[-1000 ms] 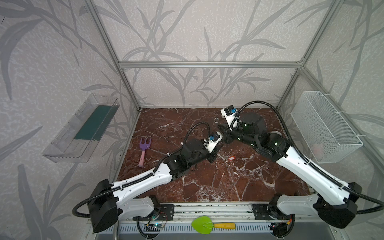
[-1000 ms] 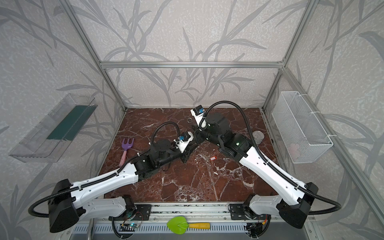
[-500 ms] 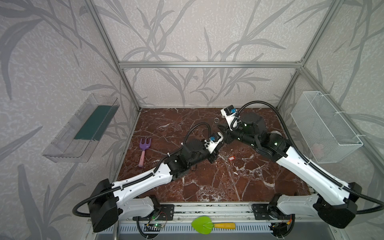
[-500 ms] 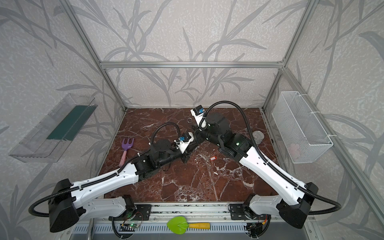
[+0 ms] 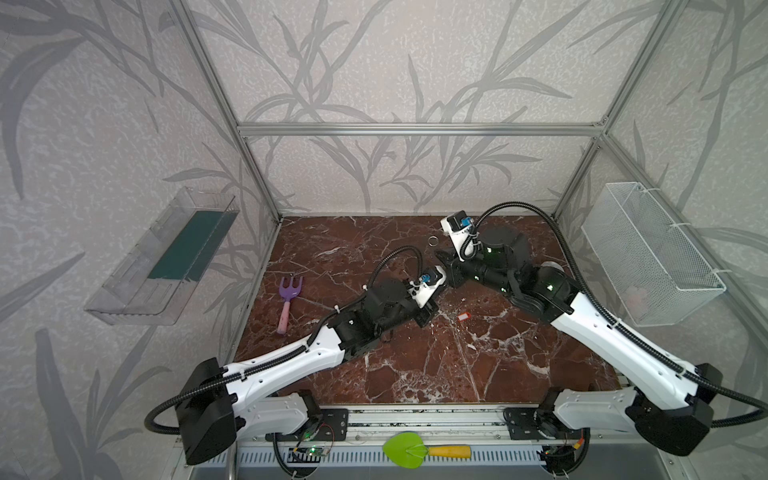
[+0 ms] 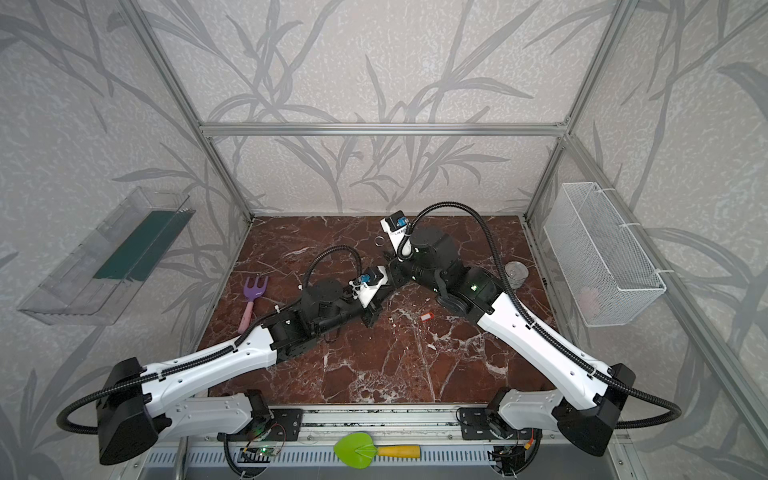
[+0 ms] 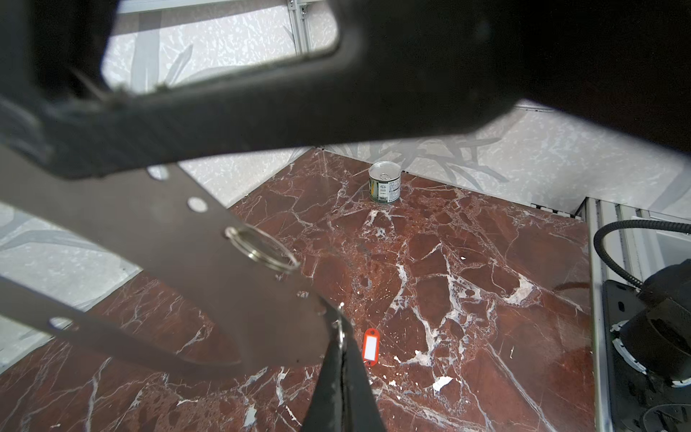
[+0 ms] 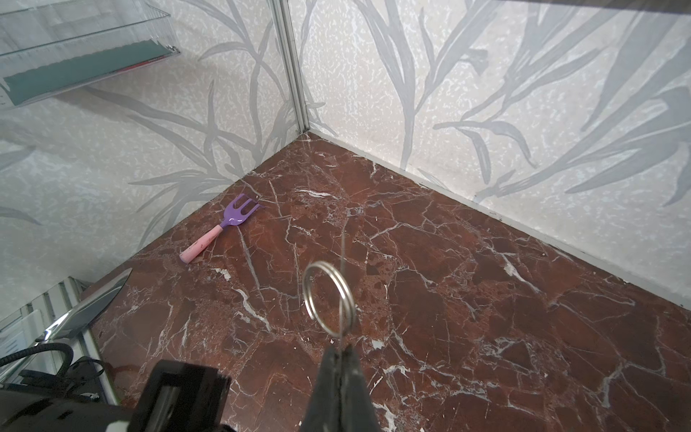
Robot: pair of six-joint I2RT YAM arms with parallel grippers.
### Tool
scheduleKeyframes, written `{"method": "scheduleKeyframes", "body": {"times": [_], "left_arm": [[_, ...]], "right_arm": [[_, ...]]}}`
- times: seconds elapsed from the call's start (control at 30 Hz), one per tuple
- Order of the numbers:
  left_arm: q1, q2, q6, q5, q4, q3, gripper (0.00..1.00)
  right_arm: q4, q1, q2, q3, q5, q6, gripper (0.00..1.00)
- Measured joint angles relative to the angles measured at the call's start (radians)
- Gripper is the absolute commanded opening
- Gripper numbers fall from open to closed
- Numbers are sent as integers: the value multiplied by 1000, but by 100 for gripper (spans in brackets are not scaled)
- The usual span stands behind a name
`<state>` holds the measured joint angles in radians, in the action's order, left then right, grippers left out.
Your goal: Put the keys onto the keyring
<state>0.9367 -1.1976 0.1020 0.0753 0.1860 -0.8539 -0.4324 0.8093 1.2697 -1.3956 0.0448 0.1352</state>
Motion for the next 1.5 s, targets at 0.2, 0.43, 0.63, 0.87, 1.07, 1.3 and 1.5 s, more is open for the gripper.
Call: {"method": "scheduleKeyframes", "body": {"times": [0.2,0.43,0.63,0.87,1.07,1.3,1.5], "left_arm": [[2,5,1,-34,-3,0,0],[5,13,-7,-88,12,5,0],[7,19,-8,-119,28,15,0],[11,35,-8,-145,39,37,0],[12,41,-9,-161,59,52,0],[18,49,-12,-187,85,72,0],[18,67,-16,-191,109,95,0]], "right_arm": [[7,2,0,0,16,9,0],[32,2,-4,6,54,50,0],[58,3,-14,26,98,95,0],[93,5,-35,66,134,145,0],[130,4,-53,105,158,191,0],[187,4,-112,185,188,259,0],[214,2,-126,213,194,312,0]]}}
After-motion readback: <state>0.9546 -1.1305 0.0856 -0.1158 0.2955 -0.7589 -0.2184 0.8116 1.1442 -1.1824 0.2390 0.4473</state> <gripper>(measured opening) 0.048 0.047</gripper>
